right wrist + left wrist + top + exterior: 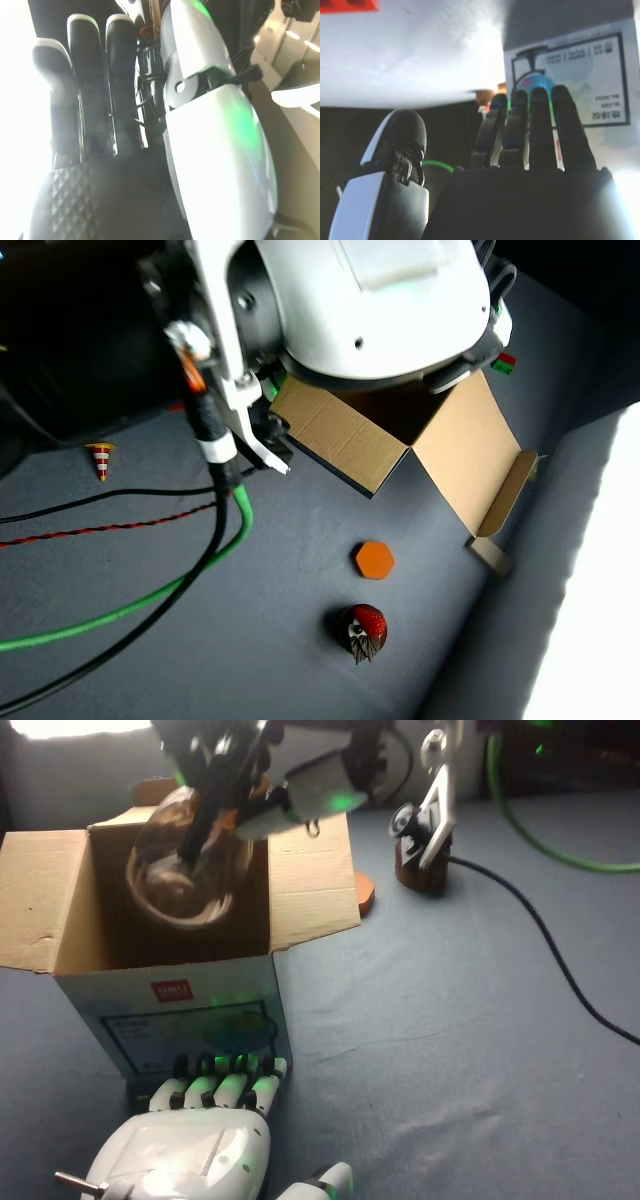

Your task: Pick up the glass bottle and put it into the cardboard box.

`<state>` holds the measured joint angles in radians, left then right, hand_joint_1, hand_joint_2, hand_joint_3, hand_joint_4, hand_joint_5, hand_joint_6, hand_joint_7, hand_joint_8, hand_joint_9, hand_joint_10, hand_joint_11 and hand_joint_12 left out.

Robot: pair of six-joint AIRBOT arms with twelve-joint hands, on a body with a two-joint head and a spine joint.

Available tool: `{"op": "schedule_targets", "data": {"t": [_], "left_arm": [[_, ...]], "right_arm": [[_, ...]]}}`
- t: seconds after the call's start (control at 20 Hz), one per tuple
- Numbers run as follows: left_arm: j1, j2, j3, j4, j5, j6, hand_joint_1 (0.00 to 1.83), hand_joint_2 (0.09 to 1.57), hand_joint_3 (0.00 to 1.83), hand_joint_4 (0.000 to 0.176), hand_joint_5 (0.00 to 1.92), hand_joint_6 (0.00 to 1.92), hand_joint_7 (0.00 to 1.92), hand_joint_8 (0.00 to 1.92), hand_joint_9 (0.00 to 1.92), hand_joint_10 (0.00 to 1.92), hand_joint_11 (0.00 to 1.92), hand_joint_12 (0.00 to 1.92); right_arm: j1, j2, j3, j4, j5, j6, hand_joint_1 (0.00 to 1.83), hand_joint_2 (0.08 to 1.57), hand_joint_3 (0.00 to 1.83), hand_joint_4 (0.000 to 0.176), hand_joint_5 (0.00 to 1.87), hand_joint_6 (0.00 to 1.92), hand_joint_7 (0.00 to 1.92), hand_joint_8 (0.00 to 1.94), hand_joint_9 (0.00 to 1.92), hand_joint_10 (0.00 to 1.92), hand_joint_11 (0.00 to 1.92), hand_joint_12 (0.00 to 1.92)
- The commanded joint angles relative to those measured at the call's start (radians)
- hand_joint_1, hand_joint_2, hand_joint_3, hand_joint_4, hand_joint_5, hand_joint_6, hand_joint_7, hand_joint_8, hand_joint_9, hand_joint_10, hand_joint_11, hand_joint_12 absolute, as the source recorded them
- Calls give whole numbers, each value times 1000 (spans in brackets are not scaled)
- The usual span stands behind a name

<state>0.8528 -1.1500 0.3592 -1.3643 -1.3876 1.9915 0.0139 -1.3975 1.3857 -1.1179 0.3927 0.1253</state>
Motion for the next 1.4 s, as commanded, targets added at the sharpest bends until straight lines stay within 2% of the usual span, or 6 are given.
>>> {"op": "schedule_targets", "data": {"t": [0.0, 0.1, 0.4, 0.6, 1.25, 1.35], "left_arm": [[-4, 2, -1, 85, -55, -1, 0, 1279, 0, 0, 0, 0, 1, 0, 0, 0, 0, 0], [-7, 3, 0, 73, -55, 4, 0, 1279, 0, 0, 0, 0, 1, 0, 0, 0, 0, 0], [-9, 1, 8, 58, -71, 13, 0, 1278, 0, 0, 0, 0, 0, 0, 0, 0, 0, 0], [-9, 2, 19, 57, -71, 13, 0, 1278, 0, 0, 0, 0, 0, 0, 0, 0, 0, 0], [8, 2, -3, 38, -90, -4, 0, 1277, 0, 0, 0, 0, 0, 0, 0, 0, 0, 0], [9, 2, -7, 36, -99, -11, 0, 1277, 0, 0, 0, 0, 0, 0, 0, 0, 0, 0]], "right_arm": [[15, -4, 1, 54, 59, -15, 1188, 1210, 2, 0, 691, 1378, 932, 1199, 843, 1293, 668, 1711], [6, -31, 16, 101, 43, -71, 1189, 1210, 2, 0, 690, 1377, 932, 1201, 842, 1292, 667, 1710], [-14, -104, 49, 103, -43, -166, 1191, 1209, 0, 0, 691, 1373, 937, 1193, 857, 1282, 676, 1701], [-32, -128, 49, 206, -85, -321, 1197, 1210, 1, 0, 676, 1376, 945, 1194, 863, 1279, 678, 1699], [-37, -170, 52, 238, -223, -300, 1192, 1213, 1, 0, 681, 1367, 930, 1224, 855, 1289, 683, 1704], [-39, -170, 46, 238, -241, -294, 1187, 1213, 1, 0, 670, 1378, 928, 1186, 785, 1223, 600, 1695]]}}
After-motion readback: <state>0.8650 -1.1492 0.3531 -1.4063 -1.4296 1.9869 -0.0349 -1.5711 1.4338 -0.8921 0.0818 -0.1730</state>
